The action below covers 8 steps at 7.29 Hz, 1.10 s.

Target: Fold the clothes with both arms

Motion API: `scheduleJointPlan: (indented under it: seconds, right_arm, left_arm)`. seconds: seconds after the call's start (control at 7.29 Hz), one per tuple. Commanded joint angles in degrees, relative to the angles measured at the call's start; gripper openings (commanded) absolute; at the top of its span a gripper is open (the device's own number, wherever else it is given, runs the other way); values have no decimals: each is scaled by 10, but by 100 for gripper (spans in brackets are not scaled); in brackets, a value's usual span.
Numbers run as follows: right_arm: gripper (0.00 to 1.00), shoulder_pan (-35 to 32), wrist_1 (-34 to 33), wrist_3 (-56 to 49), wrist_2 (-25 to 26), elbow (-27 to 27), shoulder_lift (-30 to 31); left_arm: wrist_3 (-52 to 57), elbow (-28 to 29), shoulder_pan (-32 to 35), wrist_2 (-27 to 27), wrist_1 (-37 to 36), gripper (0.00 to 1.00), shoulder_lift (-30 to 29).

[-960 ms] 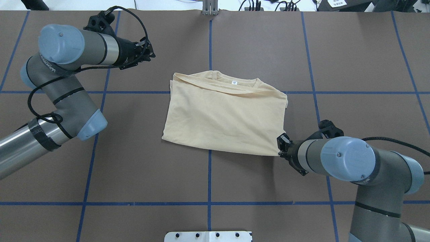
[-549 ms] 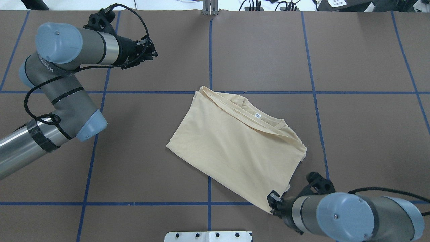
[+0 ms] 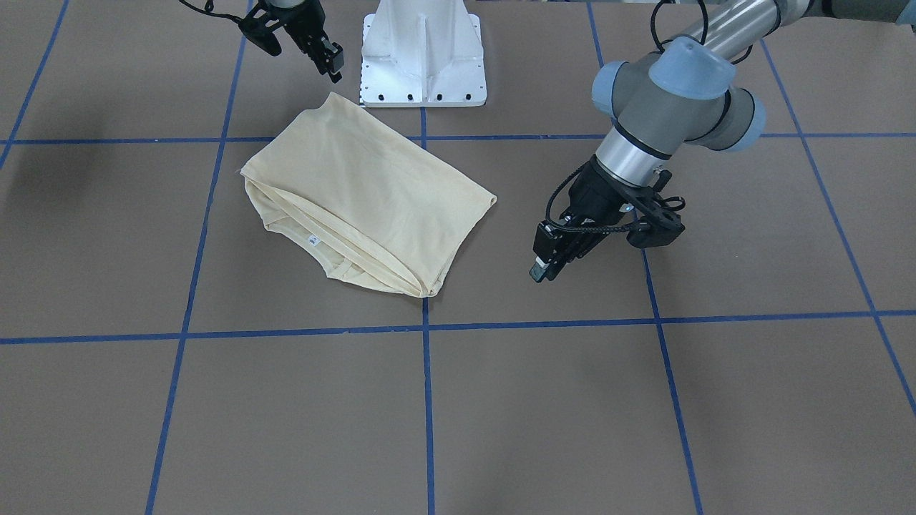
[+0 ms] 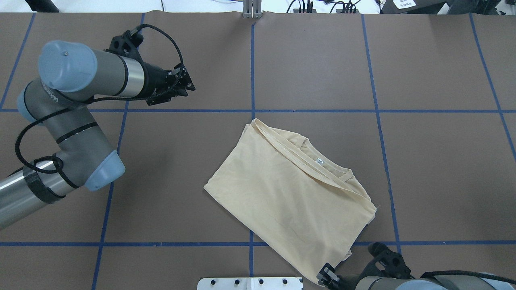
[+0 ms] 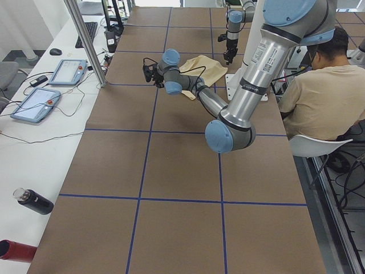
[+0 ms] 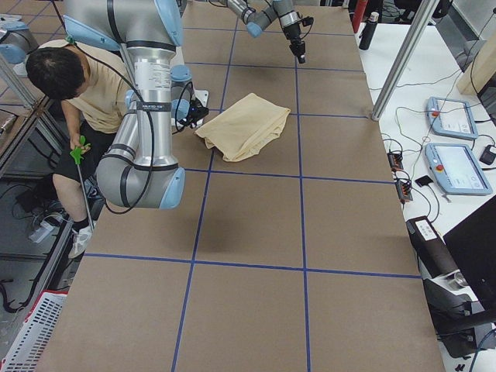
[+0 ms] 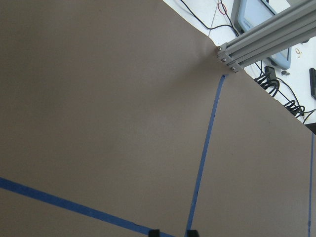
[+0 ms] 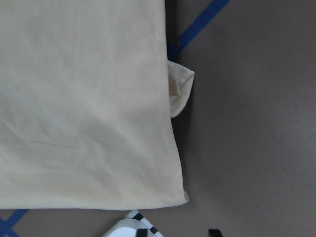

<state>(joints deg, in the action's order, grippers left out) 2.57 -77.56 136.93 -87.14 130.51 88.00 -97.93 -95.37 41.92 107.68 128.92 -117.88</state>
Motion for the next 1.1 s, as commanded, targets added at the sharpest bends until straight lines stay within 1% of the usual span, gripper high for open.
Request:
scheduleJointPlan:
  seconds: [0.0,0.14,0.27,0.41,0.55,0.69,0.96]
  right_arm:
    - [100,-87,-2,-1,-3,42,10]
    - [100,-130,-2,-9,-4,37,-11]
    - [100,-169,-2,-14,-7,21,-42]
    - [100,-201,-3,-36,-14,-8,-80]
    - [100,-226,-2,-49,-21,-59,-122]
    - [100,-235,-2,-52,-25,-89,-147]
    - [100,-240,-2,-56,-23,-102,-147]
  left_arm:
    - [-51,-45,-69,-10,-26,42,36]
    - [-54,-66,-99,-37,-58,43,41]
    - [-63,-89,-141,-53,-133,44,40]
    - [-63,-98,-187,-97,-194,48,35]
    - [-64,-91,-212,-112,-198,48,36]
    - [-64,-85,-224,-113,-199,48,35]
    - [-63,-77,-226,-113,-199,49,34]
